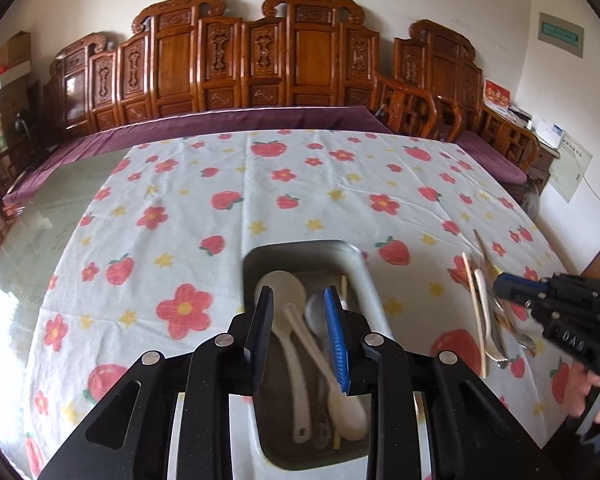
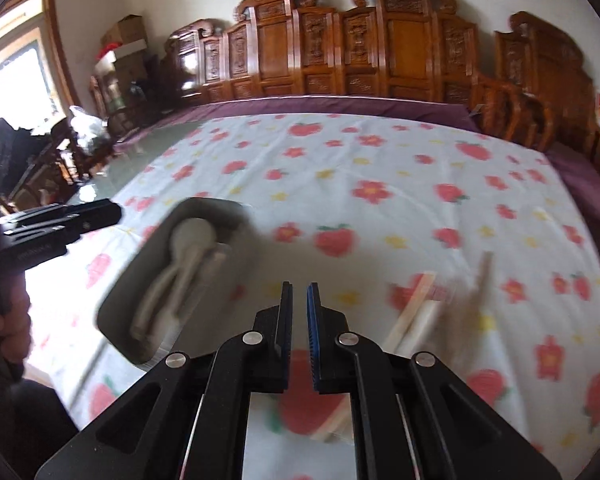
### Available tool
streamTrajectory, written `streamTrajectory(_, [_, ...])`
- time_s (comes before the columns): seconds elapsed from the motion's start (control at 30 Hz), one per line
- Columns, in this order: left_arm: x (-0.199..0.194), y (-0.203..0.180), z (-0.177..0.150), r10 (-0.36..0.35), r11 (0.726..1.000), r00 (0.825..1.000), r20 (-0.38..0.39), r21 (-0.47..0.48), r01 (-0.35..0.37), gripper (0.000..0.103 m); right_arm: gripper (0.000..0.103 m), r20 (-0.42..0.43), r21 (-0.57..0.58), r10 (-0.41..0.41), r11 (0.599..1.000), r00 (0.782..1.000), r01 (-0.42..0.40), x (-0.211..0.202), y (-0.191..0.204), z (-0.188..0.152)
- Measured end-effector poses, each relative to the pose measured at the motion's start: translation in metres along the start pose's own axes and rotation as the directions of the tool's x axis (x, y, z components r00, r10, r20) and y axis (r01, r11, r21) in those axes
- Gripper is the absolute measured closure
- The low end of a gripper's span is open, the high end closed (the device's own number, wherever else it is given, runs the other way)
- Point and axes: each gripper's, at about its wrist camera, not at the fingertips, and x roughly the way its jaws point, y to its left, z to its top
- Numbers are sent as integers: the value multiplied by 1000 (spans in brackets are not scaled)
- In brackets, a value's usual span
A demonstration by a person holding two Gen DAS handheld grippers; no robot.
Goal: Organize utensils
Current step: 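Lower the white plastic spoon into the tray and open the right gripper, then grasp a wooden chopstick with the left gripper while the right gripper grasps another chopstick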
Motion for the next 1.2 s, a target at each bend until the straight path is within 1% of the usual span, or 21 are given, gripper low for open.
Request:
streamTrajectory(0.03, [2,-7,0,-8,1000,1000,-5,11,8,78,89,-6,7,-26,1000,1000,26,-2,-14,-4])
streamTrajectory(0.07, [3,-13,0,-13,1000,1000,-7,18,13,78,81,-12,14,-46,999,999,46,-3,-26,-8])
streamTrajectory(0.13, [6,-26,-1,-32,999,999,-10,30,32,77,77,-31,25,-95,995,995,96,-1,-51,-17])
streamTrajectory(0.2, [10,-43,-3,-50,997,999,-19,55,51,77,77,-48,37,-134,990,990,136,4,-73,-25])
streamTrajectory(0.3, [14,-64,-5,-65,994,998,-26,84,67,77,77,-77,58,-155,985,985,160,18,-91,-35])
streamTrajectory(0.5, [25,-91,-13,-91,988,995,-47,118,96,77,77,-137,87,-166,980,977,179,54,-103,-44])
streamTrajectory(0.6, [29,-102,-17,-97,986,993,-61,130,104,77,77,-168,114,-182,973,969,203,64,-112,-47])
streamTrajectory(0.7, [31,-108,-20,-97,984,993,-66,141,106,77,77,-177,136,-175,970,968,200,69,-115,-48])
streamTrajectory(0.83, [35,-115,-23,-103,982,992,-75,148,113,77,82,-174,163,-169,967,970,198,68,-118,-50])
streamTrajectory(0.97, [40,-121,-27,-101,980,991,-89,165,115,77,95,-178,190,-163,962,970,197,65,-125,-51])
streamTrajectory(1.13, [43,-136,-33,-102,971,991,-90,206,119,77,97,-177,210,-146,961,973,182,62,-132,-51])
streamTrajectory(1.2, [45,-142,-34,-103,969,990,-93,215,121,77,97,-164,215,-142,960,976,176,59,-134,-50])
